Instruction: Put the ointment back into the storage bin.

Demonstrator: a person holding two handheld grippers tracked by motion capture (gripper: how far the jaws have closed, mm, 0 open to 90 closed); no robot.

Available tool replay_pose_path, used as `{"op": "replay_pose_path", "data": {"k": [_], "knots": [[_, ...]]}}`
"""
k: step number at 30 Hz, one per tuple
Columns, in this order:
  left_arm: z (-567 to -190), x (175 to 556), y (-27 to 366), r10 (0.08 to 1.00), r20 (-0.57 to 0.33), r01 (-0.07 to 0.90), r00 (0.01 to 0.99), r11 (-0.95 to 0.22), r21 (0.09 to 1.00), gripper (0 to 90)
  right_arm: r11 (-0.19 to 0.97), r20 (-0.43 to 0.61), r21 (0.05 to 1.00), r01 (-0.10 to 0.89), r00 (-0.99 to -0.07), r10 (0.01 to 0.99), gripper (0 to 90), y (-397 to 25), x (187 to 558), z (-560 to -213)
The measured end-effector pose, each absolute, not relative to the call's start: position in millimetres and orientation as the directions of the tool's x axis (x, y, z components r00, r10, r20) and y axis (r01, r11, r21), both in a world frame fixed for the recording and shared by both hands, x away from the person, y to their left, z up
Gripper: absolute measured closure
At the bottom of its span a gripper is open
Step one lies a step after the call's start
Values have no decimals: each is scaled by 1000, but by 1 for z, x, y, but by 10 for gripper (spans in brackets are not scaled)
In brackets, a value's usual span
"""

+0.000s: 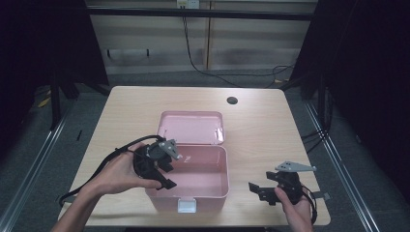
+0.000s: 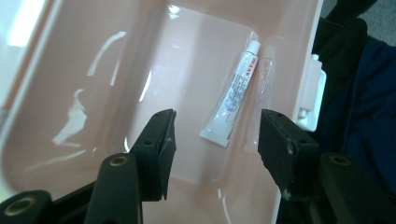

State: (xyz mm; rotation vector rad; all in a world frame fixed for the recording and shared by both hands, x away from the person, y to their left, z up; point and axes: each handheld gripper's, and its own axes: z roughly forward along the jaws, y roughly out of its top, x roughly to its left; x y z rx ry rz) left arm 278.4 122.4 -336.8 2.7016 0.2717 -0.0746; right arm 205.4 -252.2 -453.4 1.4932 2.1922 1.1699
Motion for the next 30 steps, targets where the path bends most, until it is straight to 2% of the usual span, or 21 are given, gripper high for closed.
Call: {"op": "replay_pose_path", "data": {"k": [11,30], "knots": [[-319,275,161,223,-75,233,972,-870,434,430,153,230,726,671,-446,865,148,-252,205,-454],[-326,265,217,279,-95,288,955,-813,505,420,147,231,726,672,-439,868,148,-253,205,-454]]}}
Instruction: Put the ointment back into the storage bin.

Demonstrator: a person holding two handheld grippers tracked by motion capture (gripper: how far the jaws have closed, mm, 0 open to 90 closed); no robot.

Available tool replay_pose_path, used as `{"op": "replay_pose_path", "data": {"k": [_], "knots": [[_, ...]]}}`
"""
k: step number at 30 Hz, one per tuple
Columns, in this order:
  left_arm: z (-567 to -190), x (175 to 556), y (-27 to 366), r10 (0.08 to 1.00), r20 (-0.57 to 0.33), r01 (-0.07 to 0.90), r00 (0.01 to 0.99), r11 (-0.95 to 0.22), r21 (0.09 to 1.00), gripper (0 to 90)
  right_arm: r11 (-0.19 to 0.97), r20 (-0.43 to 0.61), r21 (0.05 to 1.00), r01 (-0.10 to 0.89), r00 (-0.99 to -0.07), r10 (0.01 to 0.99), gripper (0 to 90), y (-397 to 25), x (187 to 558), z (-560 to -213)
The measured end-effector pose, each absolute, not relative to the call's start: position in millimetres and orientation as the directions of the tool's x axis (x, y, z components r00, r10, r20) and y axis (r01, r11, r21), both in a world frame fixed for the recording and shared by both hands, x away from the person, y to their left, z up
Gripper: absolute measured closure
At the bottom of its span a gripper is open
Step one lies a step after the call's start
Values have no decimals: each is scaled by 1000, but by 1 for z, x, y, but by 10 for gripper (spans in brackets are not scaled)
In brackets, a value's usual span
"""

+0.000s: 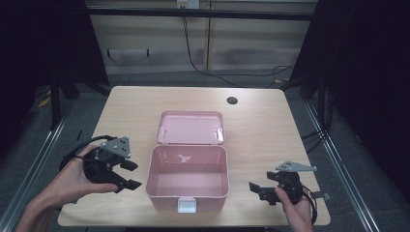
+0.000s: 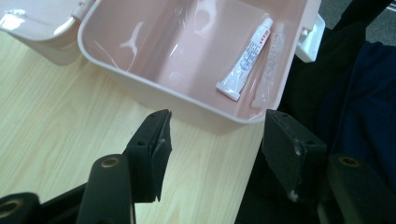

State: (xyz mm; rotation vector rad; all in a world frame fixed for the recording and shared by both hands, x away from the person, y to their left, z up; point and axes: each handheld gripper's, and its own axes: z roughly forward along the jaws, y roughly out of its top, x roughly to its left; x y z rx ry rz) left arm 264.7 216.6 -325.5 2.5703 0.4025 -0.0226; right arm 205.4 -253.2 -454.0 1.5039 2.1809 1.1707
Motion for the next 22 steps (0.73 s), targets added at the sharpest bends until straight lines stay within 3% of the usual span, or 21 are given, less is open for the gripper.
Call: {"op": "replay_pose_path", "data": {"k": [18,19,22], "knots": [[-386,257,258,390,-167,420,905,-765,489,355,123,212,735,666,-399,892,148,-250,208,-464],[-393,258,258,383,-157,411,910,-790,455,349,126,209,733,669,-397,893,148,-249,209,-465],[-404,259,259,412,-174,443,894,-759,478,325,158,192,693,703,-391,900,148,-246,212,-473]]}}
